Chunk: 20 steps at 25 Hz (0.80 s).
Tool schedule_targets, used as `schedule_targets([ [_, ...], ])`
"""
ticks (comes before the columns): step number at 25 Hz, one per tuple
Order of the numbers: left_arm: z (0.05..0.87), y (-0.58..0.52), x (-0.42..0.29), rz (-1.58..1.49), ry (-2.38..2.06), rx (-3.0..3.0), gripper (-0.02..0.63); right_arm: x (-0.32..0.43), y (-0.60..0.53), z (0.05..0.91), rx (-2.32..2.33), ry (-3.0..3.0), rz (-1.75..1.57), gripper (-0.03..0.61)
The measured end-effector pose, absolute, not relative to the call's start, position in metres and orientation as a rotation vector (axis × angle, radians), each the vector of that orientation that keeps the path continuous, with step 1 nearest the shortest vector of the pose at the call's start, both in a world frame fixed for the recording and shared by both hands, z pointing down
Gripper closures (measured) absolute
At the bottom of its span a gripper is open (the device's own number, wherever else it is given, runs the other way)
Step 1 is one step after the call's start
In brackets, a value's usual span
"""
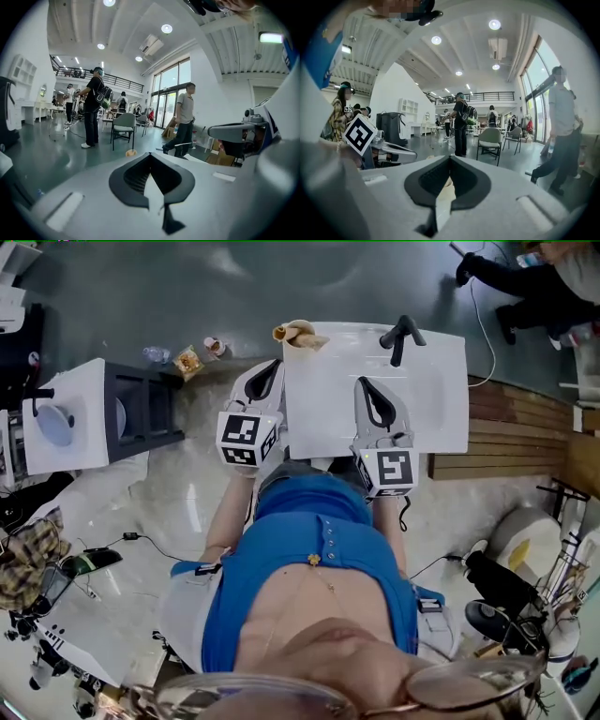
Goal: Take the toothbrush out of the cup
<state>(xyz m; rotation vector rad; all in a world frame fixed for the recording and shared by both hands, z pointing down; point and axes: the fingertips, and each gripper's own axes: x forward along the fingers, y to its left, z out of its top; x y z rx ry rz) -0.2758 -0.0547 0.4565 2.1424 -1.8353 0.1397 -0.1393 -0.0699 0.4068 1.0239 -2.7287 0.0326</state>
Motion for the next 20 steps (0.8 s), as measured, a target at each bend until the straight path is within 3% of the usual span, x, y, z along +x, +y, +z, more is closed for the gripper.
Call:
schedule_targets([
  [6, 0.479, -0.065, -0.28, 0.174, -1.859, 2.065, 0.61, -0.131, -0.079, 0.41, 1.0, -2.725, 0.032, 0.577],
  [8, 0.489, -0.071, -0.28, 0.189, -1.865, 2.033, 0.568, -0.123, -0.083, 0.41, 1.003, -2.727, 0.034, 0.577],
  [20, 0.53, -0.095, -0.293, 0.305, -1.923, 1.895, 0.481, -0.076, -0.098, 0.413, 1.07, -2.683, 0.059, 0.577],
])
